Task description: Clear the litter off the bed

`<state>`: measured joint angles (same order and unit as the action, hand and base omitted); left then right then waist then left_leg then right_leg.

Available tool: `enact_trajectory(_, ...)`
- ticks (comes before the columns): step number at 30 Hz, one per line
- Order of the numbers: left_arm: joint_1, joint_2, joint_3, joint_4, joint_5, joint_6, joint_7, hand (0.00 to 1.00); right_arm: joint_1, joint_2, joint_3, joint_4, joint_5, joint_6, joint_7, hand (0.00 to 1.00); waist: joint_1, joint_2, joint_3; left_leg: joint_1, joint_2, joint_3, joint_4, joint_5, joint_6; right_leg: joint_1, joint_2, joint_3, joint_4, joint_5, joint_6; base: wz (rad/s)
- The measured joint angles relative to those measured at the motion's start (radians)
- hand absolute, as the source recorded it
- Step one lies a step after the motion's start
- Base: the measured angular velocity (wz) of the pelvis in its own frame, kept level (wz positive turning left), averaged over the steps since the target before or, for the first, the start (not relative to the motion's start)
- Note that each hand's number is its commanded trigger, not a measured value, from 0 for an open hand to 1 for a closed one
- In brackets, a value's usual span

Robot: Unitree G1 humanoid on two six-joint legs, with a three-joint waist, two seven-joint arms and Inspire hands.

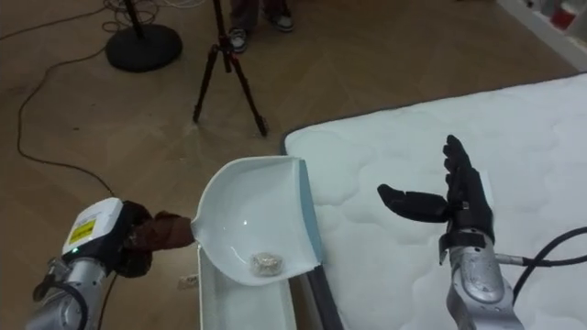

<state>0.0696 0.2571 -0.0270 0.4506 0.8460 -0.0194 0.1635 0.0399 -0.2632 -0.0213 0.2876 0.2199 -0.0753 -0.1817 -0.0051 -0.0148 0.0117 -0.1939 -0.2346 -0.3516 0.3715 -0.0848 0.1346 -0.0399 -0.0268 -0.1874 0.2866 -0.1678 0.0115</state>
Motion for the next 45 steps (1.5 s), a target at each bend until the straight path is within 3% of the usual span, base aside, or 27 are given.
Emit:
enact_trajectory(4,0.003,0.0,-0.012,0.001,0.0,0.0,0.0,1.0,0.0,0.0,0.002,0.001,0.0,-0.003,-0.006,0.0,0.019,-0.018,0.0082,0.009,-0.01,-0.033,0.0,0.001,-0.002,0.027,0.002,-0.018,-0.033,0.002,-0.001,0.22)
enact_trajectory(7,0.005,-0.003,-0.018,0.002,0.0,0.0,0.0,1.0,0.001,0.0,0.0,0.004,-0.003,-0.008,-0.014,0.0,0.008,-0.028,0.0101,0.008,-0.023,-0.063,0.0,0.004,-0.006,0.041,0.002,-0.027,-0.05,0.003,0.0,0.36)
enact_trajectory(14,0.008,0.003,-0.018,0.002,-0.001,0.0,0.0,1.0,-0.003,0.0,0.003,0.048,0.009,-0.023,-0.048,0.0,0.013,-0.024,0.0108,-0.01,-0.027,-0.071,0.01,0.0,-0.001,0.041,-0.005,-0.082,-0.05,0.004,0.0,0.11)
enact_trajectory(17,-0.018,0.011,-0.017,0.016,0.022,-0.004,0.0,1.0,-0.005,-0.002,-0.006,0.1,-0.016,-0.026,-0.05,0.0,0.006,-0.019,0.0096,-0.022,-0.036,-0.104,0.013,0.001,-0.002,0.006,-0.011,-0.086,-0.002,0.003,0.0,0.24)
enact_trajectory(20,-0.07,0.039,-0.019,0.071,0.04,-0.007,-0.002,1.0,-0.033,-0.004,0.0,0.134,-0.029,-0.03,-0.056,0.0,0.011,-0.003,0.0164,-0.044,-0.037,-0.094,0.07,-0.019,0.006,-0.072,-0.017,-0.048,0.155,-0.023,-0.001,-0.01)
enact_trajectory(22,-0.125,0.081,-0.045,0.091,0.036,-0.013,-0.003,1.0,-0.064,-0.013,-0.001,0.187,-0.038,-0.041,-0.058,0.0,-0.003,0.02,0.0275,-0.038,-0.047,-0.154,0.07,-0.021,0.007,-0.167,0.009,0.024,0.274,-0.054,-0.004,0.3)
enact_trajectory(24,-0.17,0.123,-0.071,0.093,0.03,-0.019,-0.003,1.0,-0.076,-0.018,0.001,0.212,-0.039,-0.041,-0.058,0.0,-0.014,0.032,0.0366,-0.04,-0.047,-0.184,0.073,-0.004,-0.005,-0.224,0.03,0.059,0.269,-0.062,0.0,0.47)
enact_trajectory(26,-0.195,0.161,-0.086,0.1,0.036,-0.03,-0.003,1.0,-0.08,-0.017,0.001,0.233,-0.055,-0.05,-0.058,0.0,-0.02,0.03,0.0345,-0.037,-0.059,-0.184,0.076,-0.006,-0.008,-0.249,0.025,0.086,0.216,-0.056,0.002,0.32)
enact_trajectory(28,-0.205,0.195,-0.087,0.108,0.039,-0.034,-0.007,1.0,-0.101,-0.018,0.001,0.267,-0.096,-0.072,-0.059,0.0,-0.025,0.03,0.0349,-0.039,-0.072,-0.183,0.075,-0.015,-0.031,-0.27,0.024,0.112,0.167,-0.023,-0.002,0.04)
enact_trajectory(29,-0.213,0.213,-0.087,0.119,0.044,-0.033,-0.012,1.0,-0.107,-0.018,0.002,0.287,-0.125,-0.084,-0.06,0.0,-0.024,0.028,0.0338,-0.048,-0.072,-0.17,0.073,-0.028,-0.073,-0.268,0.018,0.108,0.137,0.014,-0.012,0.0)
enact_trajectory(30,-0.221,0.233,-0.087,0.134,0.05,-0.033,-0.019,1.0,-0.116,-0.019,0.008,0.308,-0.142,-0.089,-0.064,0.0,-0.025,0.02,0.0277,-0.066,-0.072,-0.14,0.073,-0.041,-0.096,-0.249,0.006,0.082,0.125,0.09,-0.023,-0.07)
enact_trajectory(31,-0.232,0.248,-0.086,0.161,0.051,-0.032,-0.019,1.0,-0.145,-0.024,0.025,0.342,-0.141,-0.099,-0.072,0.0,-0.031,0.018,0.0239,-0.101,-0.049,-0.057,0.083,-0.059,-0.094,-0.227,-0.004,0.055,0.078,0.072,-0.022,0.0)
enact_trajectory(32,-0.242,0.25,-0.086,0.18,0.051,-0.03,-0.018,1.0,-0.169,-0.029,0.038,0.359,-0.137,-0.103,-0.075,0.0,-0.042,0.03,0.0268,-0.13,-0.021,0.007,0.1,-0.074,-0.101,-0.224,-0.004,0.029,0.065,0.068,-0.029,0.42)
enact_trajectory(33,-0.275,0.251,-0.106,0.226,0.05,-0.03,-0.019,1.0,-0.193,-0.04,0.06,0.387,-0.118,-0.107,-0.081,0.0,-0.08,0.06,0.0273,-0.186,0.068,0.222,0.133,-0.104,-0.09,-0.227,-0.006,-0.034,0.076,0.053,-0.035,0.74)
enact_trajectory(34,-0.298,0.252,-0.126,0.244,0.047,-0.032,-0.018,1.0,-0.19,-0.042,0.063,0.39,-0.107,-0.107,-0.084,0.0,-0.092,0.065,0.0276,-0.204,0.103,0.31,0.15,-0.119,-0.08,-0.237,-0.009,-0.051,0.103,0.031,-0.034,1.0)
enact_trajectory(35,-0.329,0.255,-0.165,0.269,0.031,-0.039,-0.014,1.0,-0.187,-0.041,0.07,0.396,-0.092,-0.107,-0.088,0.0,-0.093,0.065,0.0273,-0.217,0.121,0.363,0.182,-0.15,-0.076,-0.268,-0.014,-0.046,0.172,-0.014,-0.028,0.61)
enact_trajectory(36,-0.337,0.247,-0.191,0.283,0.004,-0.04,-0.012,1.0,-0.192,-0.041,0.08,0.397,-0.072,-0.108,-0.076,0.0,-0.085,0.061,0.0255,-0.216,0.109,0.364,0.179,-0.148,-0.072,-0.293,-0.023,-0.026,0.214,-0.034,-0.023,0.35)
enact_trajectory(38,-0.336,0.232,-0.215,0.288,-0.031,-0.042,-0.013,1.0,-0.195,-0.045,0.08,0.406,-0.063,-0.122,-0.049,0.0,-0.063,0.064,0.0263,-0.197,0.091,0.365,0.139,-0.131,-0.087,-0.292,-0.024,-0.009,0.206,-0.036,-0.023,0.07)
enact_trajectory(40,-0.337,0.229,-0.214,0.29,-0.073,-0.051,-0.013,1.0,-0.209,-0.045,0.083,0.444,-0.064,-0.131,-0.037,0.0,-0.056,0.064,0.0262,-0.176,0.077,0.367,0.076,-0.099,-0.125,-0.283,-0.038,-0.009,0.175,-0.023,-0.035,0.18)
enact_trajectory(41,-0.338,0.23,-0.211,0.296,-0.127,-0.052,-0.011,1.0,-0.214,-0.047,0.086,0.466,-0.065,-0.132,-0.036,0.0,-0.057,0.055,0.0261,-0.182,0.067,0.381,0.058,-0.073,-0.191,-0.276,-0.079,-0.022,0.152,-0.01,-0.03,0.37)
enact_trajectory(42,-0.345,0.239,-0.211,0.294,-0.195,-0.056,-0.007,1.0,-0.217,-0.048,0.08,0.477,-0.065,-0.138,-0.038,0.0,-0.065,0.058,0.0266,-0.223,0.131,0.443,0.124,-0.108,-0.096,-0.291,-0.084,-0.043,0.171,-0.017,-0.018,0.52)
enact_trajectory(43,-0.367,0.249,-0.21,0.296,-0.254,-0.061,-0.006,1.0,-0.217,-0.052,0.08,0.48,-0.049,-0.14,-0.045,0.0,-0.064,0.066,0.0279,-0.274,0.19,0.458,0.222,-0.165,-0.077,-0.334,-0.078,-0.044,0.257,-0.061,-0.009,0.47)
enact_trajectory(45,-0.376,0.241,-0.21,0.296,-0.306,-0.062,0.004,1.0,-0.212,-0.051,0.089,0.486,-0.031,-0.14,-0.047,0.0,-0.065,0.048,0.0263,-0.292,0.182,0.471,0.244,-0.177,-0.059,-0.376,-0.093,-0.036,0.319,-0.098,0.008,0.38)
